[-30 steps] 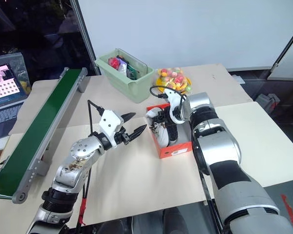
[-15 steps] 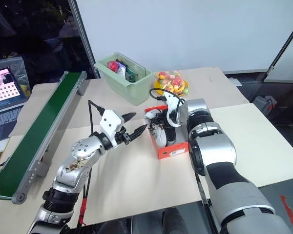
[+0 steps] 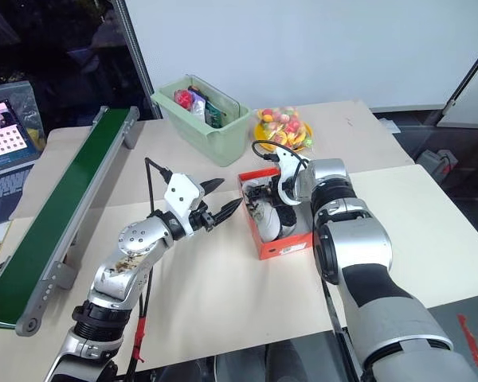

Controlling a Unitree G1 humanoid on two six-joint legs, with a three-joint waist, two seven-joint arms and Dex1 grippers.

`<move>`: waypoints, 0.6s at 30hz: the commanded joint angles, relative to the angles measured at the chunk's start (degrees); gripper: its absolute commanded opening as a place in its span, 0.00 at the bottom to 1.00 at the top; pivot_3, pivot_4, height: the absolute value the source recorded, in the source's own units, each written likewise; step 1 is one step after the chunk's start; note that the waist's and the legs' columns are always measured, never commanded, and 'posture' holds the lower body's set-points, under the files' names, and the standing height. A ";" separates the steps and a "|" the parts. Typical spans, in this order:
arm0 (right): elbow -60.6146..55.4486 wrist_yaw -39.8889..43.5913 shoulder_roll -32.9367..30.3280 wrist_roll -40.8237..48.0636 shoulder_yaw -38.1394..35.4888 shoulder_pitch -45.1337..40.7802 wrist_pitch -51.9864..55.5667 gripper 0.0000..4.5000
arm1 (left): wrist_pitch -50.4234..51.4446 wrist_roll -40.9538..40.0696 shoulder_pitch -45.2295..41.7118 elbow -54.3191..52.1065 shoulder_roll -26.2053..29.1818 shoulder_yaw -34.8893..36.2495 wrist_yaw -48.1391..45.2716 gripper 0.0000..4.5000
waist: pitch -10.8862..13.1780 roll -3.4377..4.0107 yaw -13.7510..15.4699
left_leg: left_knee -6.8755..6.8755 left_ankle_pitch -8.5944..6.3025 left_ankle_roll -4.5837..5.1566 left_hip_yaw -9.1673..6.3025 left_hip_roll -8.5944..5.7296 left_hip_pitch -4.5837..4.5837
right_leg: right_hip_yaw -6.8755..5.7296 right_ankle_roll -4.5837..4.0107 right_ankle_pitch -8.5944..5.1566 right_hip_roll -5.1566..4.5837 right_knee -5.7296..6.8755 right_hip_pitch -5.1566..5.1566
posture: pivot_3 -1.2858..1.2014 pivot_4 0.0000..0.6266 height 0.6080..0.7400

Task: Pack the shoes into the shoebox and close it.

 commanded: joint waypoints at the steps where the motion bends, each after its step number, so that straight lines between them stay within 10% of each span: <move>1: -5.04 0.63 -3.04 1.51 -1.90 -3.31 2.58 0.93 | -1.20 -0.46 -1.43 -0.74 -0.07 0.41 -0.50 0.71 | 0.04 0.05 0.19 | 0.00 0.00 0.00 0.00 -0.01 -0.09 | -0.01 0.00 0.00 -0.01 -0.01 -0.07 | 0.52 0.24 1.00; 18: -33.70 -5.26 -5.77 6.27 -6.92 7.85 17.61 0.93 | -1.21 -0.65 -2.00 -0.26 0.50 0.93 -1.84 0.71 | 0.04 0.06 1.12 | 0.12 0.02 -0.01 0.04 -0.02 -0.82 | -0.01 0.00 0.01 -0.02 0.13 -0.79 | 0.52 0.24 1.00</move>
